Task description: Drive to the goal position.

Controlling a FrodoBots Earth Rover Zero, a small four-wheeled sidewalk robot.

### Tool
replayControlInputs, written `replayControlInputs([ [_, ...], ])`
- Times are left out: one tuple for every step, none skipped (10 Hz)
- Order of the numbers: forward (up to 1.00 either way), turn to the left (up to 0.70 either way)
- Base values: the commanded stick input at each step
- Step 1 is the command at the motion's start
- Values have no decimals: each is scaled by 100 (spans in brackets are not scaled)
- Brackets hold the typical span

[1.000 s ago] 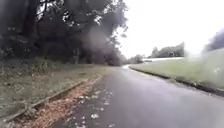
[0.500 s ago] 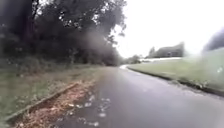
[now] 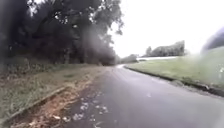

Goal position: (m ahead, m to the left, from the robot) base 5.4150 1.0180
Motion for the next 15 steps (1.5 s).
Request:
replayControlInputs([
  [70,-1],
  [70,0],
  [70,0],
  [70,0],
  [70,0],
  [70,0],
  [70,0],
  [70,0],
  [70,0],
  [70,0],
  [70,0],
  [70,0],
  [70,0],
  [70,0],
  [70,0],
])
